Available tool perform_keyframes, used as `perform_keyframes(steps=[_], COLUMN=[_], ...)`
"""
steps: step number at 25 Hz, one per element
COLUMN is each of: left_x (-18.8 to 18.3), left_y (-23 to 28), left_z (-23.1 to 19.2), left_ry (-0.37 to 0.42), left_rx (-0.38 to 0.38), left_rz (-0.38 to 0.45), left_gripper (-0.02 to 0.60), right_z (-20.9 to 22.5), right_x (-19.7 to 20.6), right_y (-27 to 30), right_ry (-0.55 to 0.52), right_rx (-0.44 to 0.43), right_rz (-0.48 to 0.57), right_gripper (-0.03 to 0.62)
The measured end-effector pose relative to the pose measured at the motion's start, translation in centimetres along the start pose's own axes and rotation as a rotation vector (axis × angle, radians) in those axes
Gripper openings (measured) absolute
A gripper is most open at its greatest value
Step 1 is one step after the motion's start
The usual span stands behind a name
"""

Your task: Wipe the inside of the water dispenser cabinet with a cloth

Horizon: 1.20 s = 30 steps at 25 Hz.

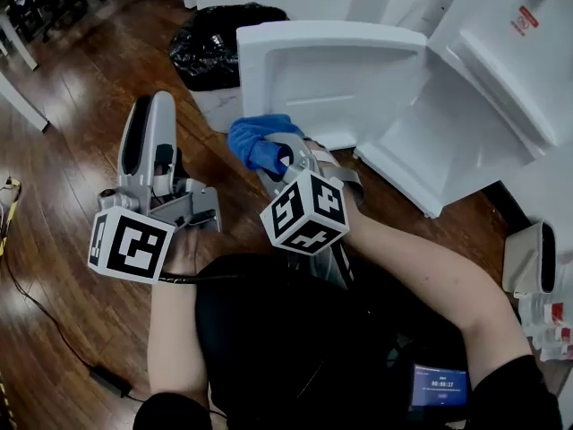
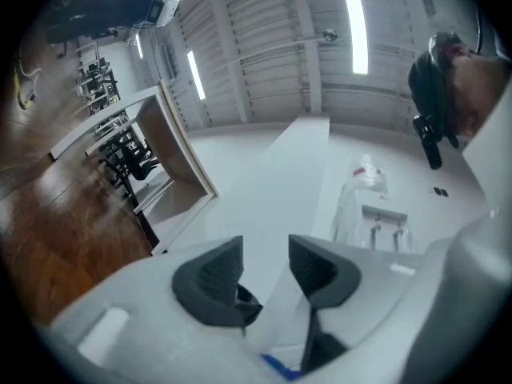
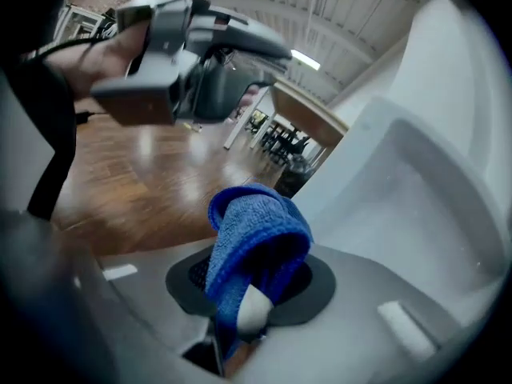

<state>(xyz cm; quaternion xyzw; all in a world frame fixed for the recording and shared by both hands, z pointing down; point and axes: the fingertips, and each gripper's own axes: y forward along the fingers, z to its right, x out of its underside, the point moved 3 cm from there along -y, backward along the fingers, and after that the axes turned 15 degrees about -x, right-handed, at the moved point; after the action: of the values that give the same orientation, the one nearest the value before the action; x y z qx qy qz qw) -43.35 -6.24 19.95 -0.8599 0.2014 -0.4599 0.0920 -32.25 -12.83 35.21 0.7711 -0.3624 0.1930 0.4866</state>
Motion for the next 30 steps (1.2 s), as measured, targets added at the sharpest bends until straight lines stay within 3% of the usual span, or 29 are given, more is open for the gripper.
perform_keyframes(steps=[6,10,13,20,22,25,28,30], left_x=[1.8,2.4,2.6,3.4,3.7,4.8,7.3,9.5], left_y=[0.5,0.5,0.6,0.7,0.8,0.8,0.0,-1.1], left_z=[-0.4,0.0,0.1,0.5,1.7,5.1,10.6,14.7], left_ry=[-0.003,0.012,0.003,0.045,0.112,0.239,0.361,0.329], left_rx=[-0.005,0.023,0.027,0.028,0.059,0.146,0.320,0.469], left_rz=[-0.074,-0.105,-0.112,-0.143,-0.168,-0.256,-0.405,-0.547], left_gripper=[0.161,0.156,0.147,0.133,0.133,0.140,0.179,0.213], right_z=[-3.5,-3.1,-0.6,5.8,6.3,6.2,6.3,6.5], right_x=[5.1,6.8,9.6,19.6,20.6,18.8,14.4,12.5], right_y=[6.1,8.2,7.5,0.5,-1.9,-7.0,-15.1,-21.0], right_ry=[0.031,0.129,0.268,0.459,0.511,0.652,0.823,0.885], right_rx=[-0.216,-0.295,-0.275,-0.072,-0.054,-0.112,-0.227,-0.278], right_rz=[-0.225,-0.327,-0.364,-0.430,-0.336,-0.007,0.389,0.594], right_gripper=[0.097,0.097,0.097,0.097,0.097,0.097,0.097,0.098])
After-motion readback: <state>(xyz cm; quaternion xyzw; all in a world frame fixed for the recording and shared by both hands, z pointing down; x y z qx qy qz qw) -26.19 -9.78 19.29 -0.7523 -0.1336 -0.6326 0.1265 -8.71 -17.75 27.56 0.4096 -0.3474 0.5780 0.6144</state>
